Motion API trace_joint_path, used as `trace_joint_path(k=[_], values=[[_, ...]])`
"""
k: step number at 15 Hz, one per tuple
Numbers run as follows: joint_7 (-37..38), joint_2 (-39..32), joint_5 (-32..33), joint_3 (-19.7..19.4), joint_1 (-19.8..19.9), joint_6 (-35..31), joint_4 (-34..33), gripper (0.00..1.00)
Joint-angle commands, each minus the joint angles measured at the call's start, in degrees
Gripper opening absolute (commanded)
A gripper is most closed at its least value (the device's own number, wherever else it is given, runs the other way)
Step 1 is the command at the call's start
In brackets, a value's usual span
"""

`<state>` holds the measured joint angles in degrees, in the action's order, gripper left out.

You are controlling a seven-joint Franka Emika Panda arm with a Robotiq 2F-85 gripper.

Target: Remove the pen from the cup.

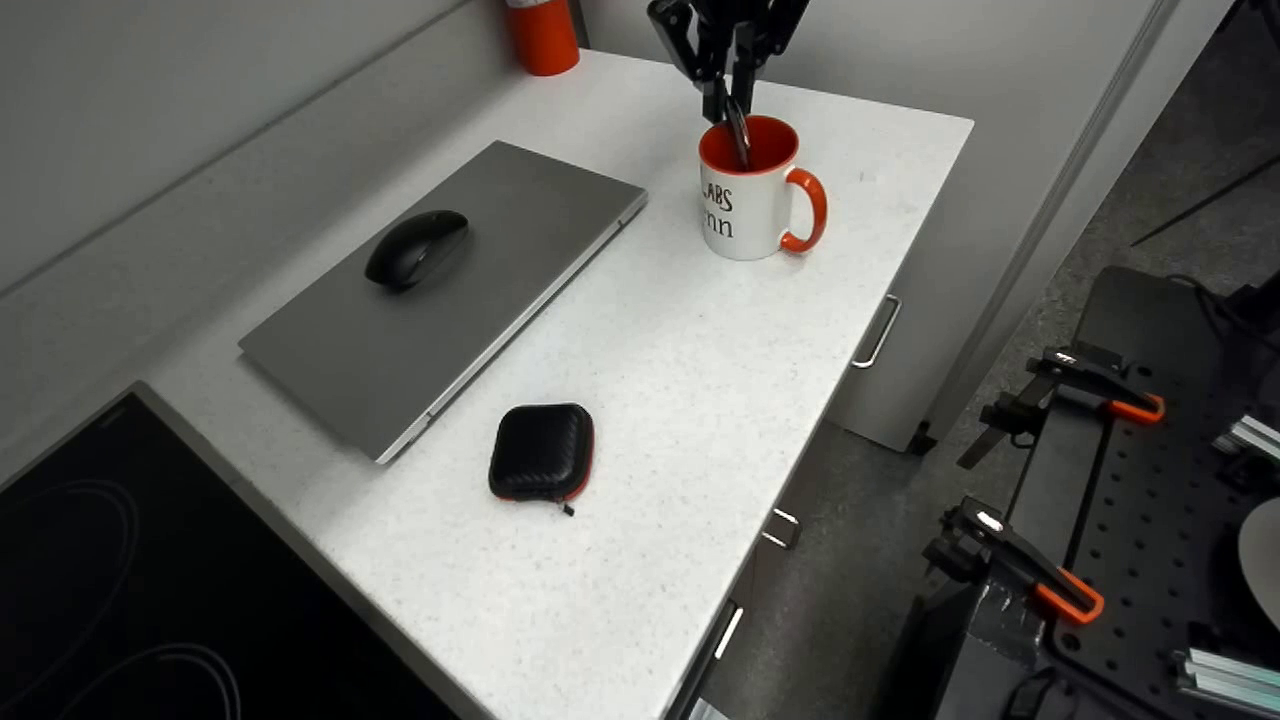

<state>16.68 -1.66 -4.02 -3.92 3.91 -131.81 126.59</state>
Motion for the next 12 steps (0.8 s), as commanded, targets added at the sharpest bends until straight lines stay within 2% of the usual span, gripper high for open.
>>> trace_joint_path(k=[1,3,6,12], values=[[0.4,-0.9,-2.0,-0.2,0.1,0.0,-1.6,0.0],[0.5,-0.5,-1.8,-0.2,0.1,-0.1,-1.4,0.04],[-0.6,1.5,-1.3,-0.1,0.0,1.1,-0.6,0.04],[-2.9,11.5,1.7,0.0,0.3,2.9,0.1,0.04]])
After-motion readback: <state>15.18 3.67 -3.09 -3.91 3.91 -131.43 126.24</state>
